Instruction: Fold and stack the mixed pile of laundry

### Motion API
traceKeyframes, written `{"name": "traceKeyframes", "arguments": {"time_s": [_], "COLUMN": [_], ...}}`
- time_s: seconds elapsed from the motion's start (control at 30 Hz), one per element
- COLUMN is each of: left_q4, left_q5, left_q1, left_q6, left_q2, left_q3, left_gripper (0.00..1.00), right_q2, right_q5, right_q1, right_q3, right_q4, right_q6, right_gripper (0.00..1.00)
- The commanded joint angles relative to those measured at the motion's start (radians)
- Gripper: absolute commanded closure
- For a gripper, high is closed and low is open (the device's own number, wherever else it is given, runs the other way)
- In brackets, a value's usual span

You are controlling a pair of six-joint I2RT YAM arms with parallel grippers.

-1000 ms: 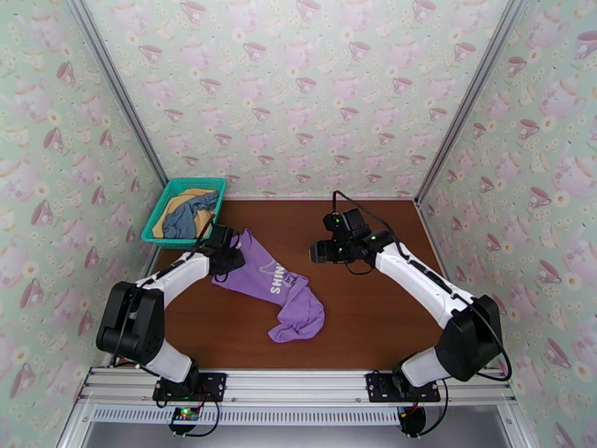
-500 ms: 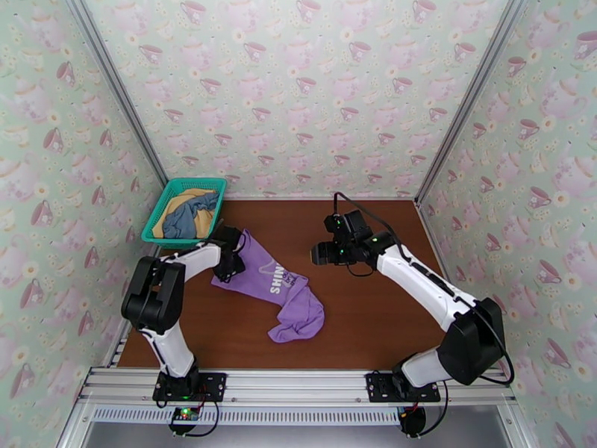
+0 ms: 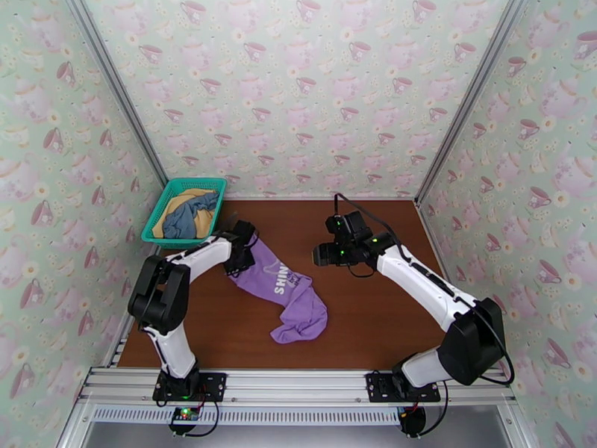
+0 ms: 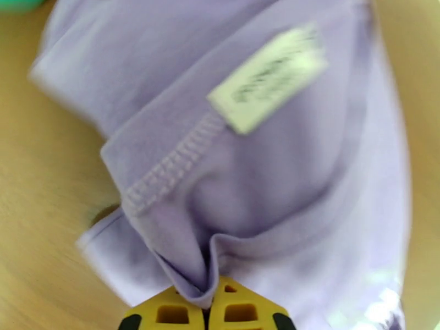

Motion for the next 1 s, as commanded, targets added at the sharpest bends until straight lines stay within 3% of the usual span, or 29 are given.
{"name": "traceKeyframes", "arguments": {"time_s": [0.0,0.07,0.17,0.2,0.3,0.33,0.37,0.5,0.6,0.7,0.8,0.97], "left_q4": [0.012,0.042,-0.002,-0.027,-0.085,-0.104,-0.119,-0.187,-0.193,-0.095,0.050,0.210], "left_q5": [0.085,0.126,0.095,0.073,0.012,-0.009,-0.024,-0.054,-0.003,0.049,0.124,0.201], "left_q1": [-0.091,-0.138,-0.177,-0.179,-0.178,-0.178,-0.178,-0.167,-0.139,-0.108,-0.081,-0.080], "left_q6": [0.034,0.038,0.052,0.054,0.067,0.074,0.077,0.068,0.037,-0.005,-0.033,-0.030], "left_q2": [0.065,0.129,0.180,0.181,0.128,0.101,0.075,-0.044,-0.083,-0.105,-0.112,-0.079], "left_q3": [0.088,0.140,0.224,0.242,0.256,0.253,0.246,0.189,0.090,-0.065,-0.190,-0.252], "left_gripper": [1.00,1.00,1.00,0.88,0.22,0.12,0.08,0.15,0.34,0.49,0.54,0.55], "right_q2": [-0.033,-0.046,-0.074,-0.085,-0.105,-0.107,-0.106,-0.086,-0.077,-0.074,-0.075,-0.086], "right_q5": [0.064,0.067,0.070,0.073,0.084,0.084,0.084,0.064,0.050,0.046,0.047,0.052], "right_q1": [-0.021,-0.039,-0.055,-0.056,-0.064,-0.067,-0.067,-0.067,-0.067,-0.068,-0.067,-0.067], "right_q3": [-0.003,-0.012,-0.023,-0.027,-0.036,-0.035,-0.033,-0.019,-0.018,-0.019,-0.016,-0.016], "right_q4": [-0.050,-0.054,-0.063,-0.067,-0.073,-0.076,-0.077,-0.075,-0.070,-0.070,-0.078,-0.085], "right_q6": [-0.005,0.010,0.014,0.011,0.006,0.006,0.004,0.009,0.017,0.019,0.019,0.021], "right_gripper": [0.25,0.25,0.24,0.24,0.23,0.23,0.23,0.23,0.23,0.23,0.23,0.23]}}
